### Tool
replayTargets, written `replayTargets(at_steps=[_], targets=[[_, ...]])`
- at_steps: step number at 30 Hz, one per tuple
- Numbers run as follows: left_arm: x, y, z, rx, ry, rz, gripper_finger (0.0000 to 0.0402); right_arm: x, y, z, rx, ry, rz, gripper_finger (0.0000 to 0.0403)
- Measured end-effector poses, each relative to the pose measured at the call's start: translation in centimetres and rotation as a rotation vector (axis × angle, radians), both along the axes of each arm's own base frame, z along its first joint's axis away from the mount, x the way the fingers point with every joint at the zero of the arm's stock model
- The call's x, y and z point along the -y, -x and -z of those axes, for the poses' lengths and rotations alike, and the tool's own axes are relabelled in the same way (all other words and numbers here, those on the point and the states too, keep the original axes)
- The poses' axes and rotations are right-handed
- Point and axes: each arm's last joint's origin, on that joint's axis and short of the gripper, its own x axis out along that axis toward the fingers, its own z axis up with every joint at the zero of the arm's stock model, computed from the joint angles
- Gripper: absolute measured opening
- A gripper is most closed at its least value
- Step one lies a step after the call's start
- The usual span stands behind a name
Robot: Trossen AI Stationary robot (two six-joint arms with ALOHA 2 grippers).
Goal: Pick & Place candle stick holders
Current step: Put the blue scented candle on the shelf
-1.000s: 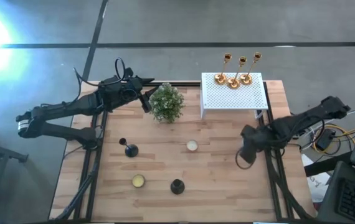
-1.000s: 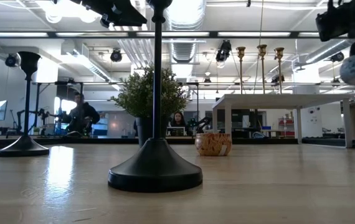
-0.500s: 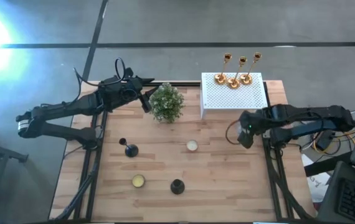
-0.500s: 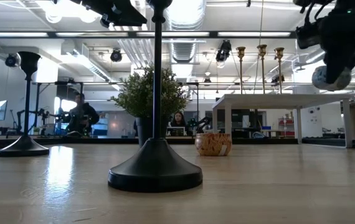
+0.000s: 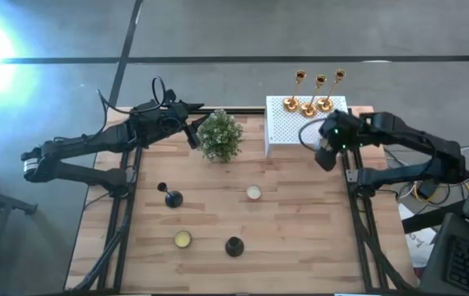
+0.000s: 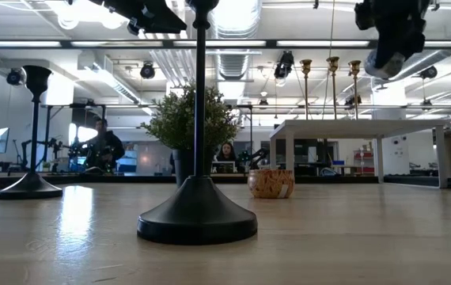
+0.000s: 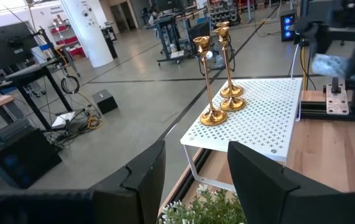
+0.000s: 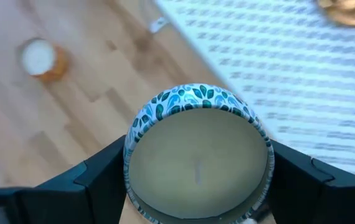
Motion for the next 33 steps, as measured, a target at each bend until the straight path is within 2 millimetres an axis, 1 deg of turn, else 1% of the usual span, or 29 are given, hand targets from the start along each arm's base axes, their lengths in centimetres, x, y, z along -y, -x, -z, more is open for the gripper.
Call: replayTargets(at_steps=[5,8,12,20,25,33], targets=[[0.0,0.0,0.0,0.000,0.000,0.000,0.0179,2.0,-0.6,-0.6,-0.099,0.006,0.003,0.0285],[0.0,0.0,0.0,0.000,0.000,0.000,0.0179,3.2,-0.7,-0.4,-0.150,-0.016,0.046,0.0285],[0.0,0.0,0.0,0.000,0.000,-0.001,0.0179,4.5,-0.6,0.1,-0.168,-0.044,0.130,0.0285],[0.0,0.0,0.0,0.000,0.000,-0.001,0.0179,7.3,-0.4,1.1,-0.197,-0.098,0.248,0.0285],[0.0,0.0,0.0,0.000,0.000,-0.001,0.0179,8.8,0.1,1.6,-0.214,-0.113,0.298,0.0285],[0.0,0.0,0.0,0.000,0.000,-0.001,0.0179,10.8,0.3,2.1,-0.133,-0.161,0.291,0.0285]])
